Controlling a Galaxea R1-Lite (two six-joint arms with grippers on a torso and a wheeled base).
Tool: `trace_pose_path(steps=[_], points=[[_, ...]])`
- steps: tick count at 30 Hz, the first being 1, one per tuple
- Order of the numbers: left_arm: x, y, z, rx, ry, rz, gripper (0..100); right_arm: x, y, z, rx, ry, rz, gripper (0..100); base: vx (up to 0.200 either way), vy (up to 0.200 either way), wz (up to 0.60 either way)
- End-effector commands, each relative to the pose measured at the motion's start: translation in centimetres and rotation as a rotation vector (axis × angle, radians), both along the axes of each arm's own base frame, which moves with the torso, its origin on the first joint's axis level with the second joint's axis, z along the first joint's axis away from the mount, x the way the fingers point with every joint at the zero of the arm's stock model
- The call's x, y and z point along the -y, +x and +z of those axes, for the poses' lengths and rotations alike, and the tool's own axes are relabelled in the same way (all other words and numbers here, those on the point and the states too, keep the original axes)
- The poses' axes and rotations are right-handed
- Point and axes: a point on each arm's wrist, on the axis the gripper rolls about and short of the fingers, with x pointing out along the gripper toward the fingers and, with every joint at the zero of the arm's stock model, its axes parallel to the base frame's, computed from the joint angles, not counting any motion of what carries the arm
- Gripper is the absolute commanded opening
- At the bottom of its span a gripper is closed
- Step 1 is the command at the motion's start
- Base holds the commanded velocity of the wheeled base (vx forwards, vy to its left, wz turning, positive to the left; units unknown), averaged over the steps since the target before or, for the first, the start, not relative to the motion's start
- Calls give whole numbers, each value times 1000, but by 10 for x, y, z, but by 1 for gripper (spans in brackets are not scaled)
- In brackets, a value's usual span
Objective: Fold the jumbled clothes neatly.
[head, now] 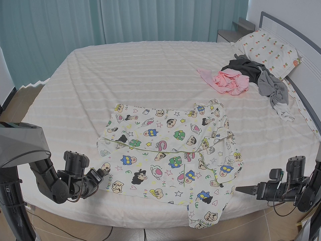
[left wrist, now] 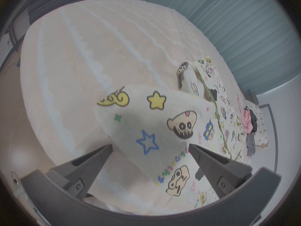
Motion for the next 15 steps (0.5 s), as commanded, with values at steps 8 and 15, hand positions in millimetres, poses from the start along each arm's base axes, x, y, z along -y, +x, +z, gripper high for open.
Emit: trace_pose_path(steps=[8, 15], points=[[4, 9, 2, 59, -7, 60, 0, -1, -5, -6, -41, -2, 6, 100, 0, 0, 0], [9, 7, -5, 69, 12, 58, 0, -1, -6, -7, -55, -5, 11, 100, 0, 0, 0]])
